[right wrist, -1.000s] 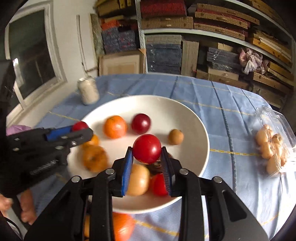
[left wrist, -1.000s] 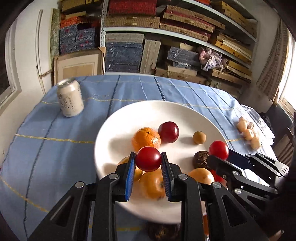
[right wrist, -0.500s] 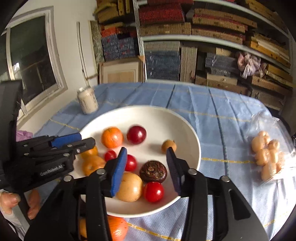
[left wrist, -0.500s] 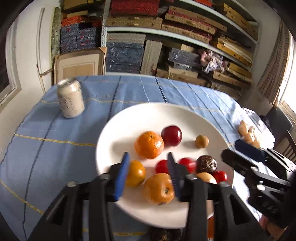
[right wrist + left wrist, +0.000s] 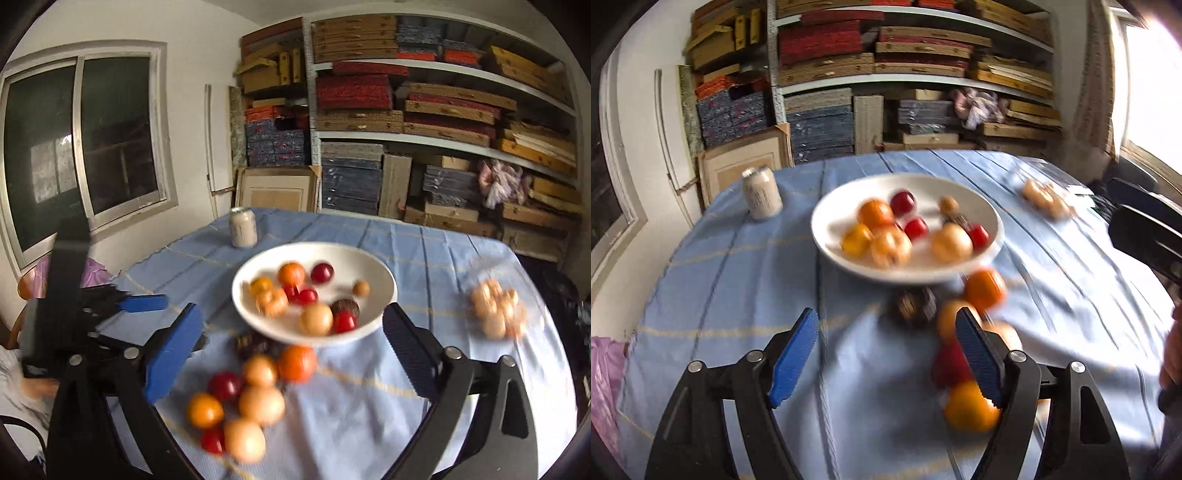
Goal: Organize fruits
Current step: 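Grasp the orange fruit on the table with the left tool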
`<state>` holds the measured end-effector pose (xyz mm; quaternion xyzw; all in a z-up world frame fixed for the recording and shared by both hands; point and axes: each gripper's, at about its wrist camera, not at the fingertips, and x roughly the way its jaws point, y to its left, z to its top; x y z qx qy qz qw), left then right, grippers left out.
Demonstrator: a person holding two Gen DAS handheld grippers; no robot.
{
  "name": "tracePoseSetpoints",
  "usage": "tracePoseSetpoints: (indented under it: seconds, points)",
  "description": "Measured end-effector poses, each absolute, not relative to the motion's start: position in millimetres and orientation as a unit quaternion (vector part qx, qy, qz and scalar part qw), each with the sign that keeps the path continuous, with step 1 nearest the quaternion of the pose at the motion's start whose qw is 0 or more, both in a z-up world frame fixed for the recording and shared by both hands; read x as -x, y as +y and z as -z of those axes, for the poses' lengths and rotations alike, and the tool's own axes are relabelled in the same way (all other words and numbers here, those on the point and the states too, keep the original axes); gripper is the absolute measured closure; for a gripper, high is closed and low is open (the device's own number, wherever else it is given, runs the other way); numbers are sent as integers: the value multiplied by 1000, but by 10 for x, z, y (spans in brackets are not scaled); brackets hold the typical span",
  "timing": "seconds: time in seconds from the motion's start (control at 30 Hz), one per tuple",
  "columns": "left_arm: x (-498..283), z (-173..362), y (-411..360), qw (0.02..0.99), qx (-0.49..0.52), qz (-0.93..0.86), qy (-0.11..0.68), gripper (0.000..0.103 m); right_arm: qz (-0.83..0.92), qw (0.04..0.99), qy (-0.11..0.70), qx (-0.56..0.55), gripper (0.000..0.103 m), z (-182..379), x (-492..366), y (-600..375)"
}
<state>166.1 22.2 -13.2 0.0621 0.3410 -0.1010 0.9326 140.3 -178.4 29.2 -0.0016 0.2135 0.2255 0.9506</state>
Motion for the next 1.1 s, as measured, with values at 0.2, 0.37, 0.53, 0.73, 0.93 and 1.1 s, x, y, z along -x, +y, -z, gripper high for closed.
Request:
tracePoseSetpoints:
  seconds: [0.2,0.37,0.53,0.73,0.93,1.1]
  points:
    - [-1464,430,162,921,-53,139,359,25,-203,946,251,-36,7,41,-1388,-2092]
    - [-1502,533,124,913,-50,155,375,23,-209,939,271,-38,7,92,-1433,-2079]
    - [-1506,621,67,908,-71,148,386,12,-212,936,280,-21,7,115,-1444,-2003]
    - [-1524,672,144,913,-113,92,382,13,-225,925,305,30,7,214,-1416,-1837]
    - [-1588,674,297,909,-79,99,397,45,-237,919,310,51,7,267,-1395,-1725]
    - [-1551,714,292,900,-83,114,412,59,-237,916,319,52,7,295,-1405,-1724]
